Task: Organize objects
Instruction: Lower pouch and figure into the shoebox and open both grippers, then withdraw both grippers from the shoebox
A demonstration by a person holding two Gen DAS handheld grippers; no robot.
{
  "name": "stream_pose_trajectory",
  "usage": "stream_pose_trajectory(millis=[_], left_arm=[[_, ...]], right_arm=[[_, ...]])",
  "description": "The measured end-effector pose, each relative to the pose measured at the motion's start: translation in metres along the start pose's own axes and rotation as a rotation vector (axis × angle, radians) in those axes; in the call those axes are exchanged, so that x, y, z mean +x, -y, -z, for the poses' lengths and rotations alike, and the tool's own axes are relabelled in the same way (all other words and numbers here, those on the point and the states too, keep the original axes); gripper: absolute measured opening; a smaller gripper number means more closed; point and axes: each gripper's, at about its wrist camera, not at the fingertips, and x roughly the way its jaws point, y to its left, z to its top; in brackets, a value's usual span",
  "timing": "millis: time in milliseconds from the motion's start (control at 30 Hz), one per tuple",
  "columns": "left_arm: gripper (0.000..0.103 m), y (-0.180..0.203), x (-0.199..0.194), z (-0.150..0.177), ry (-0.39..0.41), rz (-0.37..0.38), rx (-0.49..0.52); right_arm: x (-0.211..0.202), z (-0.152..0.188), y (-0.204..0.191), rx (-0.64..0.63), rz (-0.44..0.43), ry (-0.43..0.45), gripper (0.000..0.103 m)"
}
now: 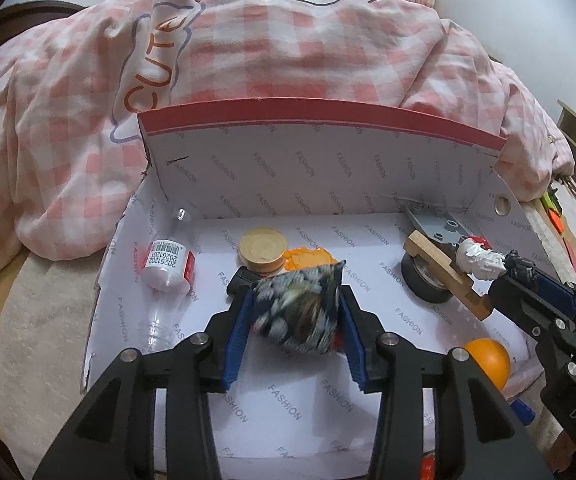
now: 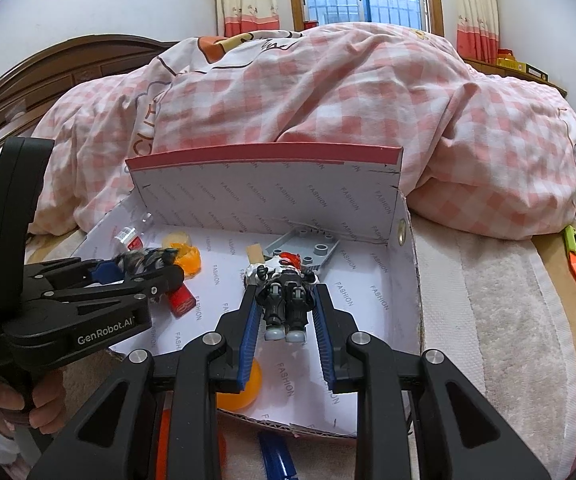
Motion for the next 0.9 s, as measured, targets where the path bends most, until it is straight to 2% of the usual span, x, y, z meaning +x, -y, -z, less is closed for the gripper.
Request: stream_pose_trajectory(millis=[133, 267, 367, 433, 500, 867, 900], left_arm=[[0.053, 0.000, 0.002, 0.001, -0.004, -0.003, -0.006], [0.055, 0.001, 0.003, 0.001, -0.008, -0.003, 0.000], [0.055, 0.006, 0.003, 0.002, -0.007, -0.007, 0.011], [0.055, 0.011, 0.006, 0.000, -0.008, -0.008, 0.016], [0.055, 0.012, 0.006, 0.000, -0.010, -0.008, 0.017], [0.055, 0.024, -0.020, -0.002, 0.011, 0.014, 0.015], [0.055, 0.016, -0.023, -0.007, 0.013, 0.017, 0.018]], right_arm=[[0.000, 0.000, 0.000, -0.003, 0.000, -0.001, 0.027], [0.001, 0.000, -0.003, -0.020, 0.009, -0.004, 0.028], [0.000, 0.000, -0.006, -0.026, 0.005, 0.003, 0.035], [-0.001, 0.000, -0.006, -0.023, 0.002, 0.010, 0.048], [-0.002, 0.000, -0.005, -0.011, -0.009, 0.020, 0.052], [-0.024, -0.002, -0.006, 0.013, -0.044, 0.036, 0.052], [-0.026, -0.002, -0.007, 0.010, -0.046, 0.036, 0.052]])
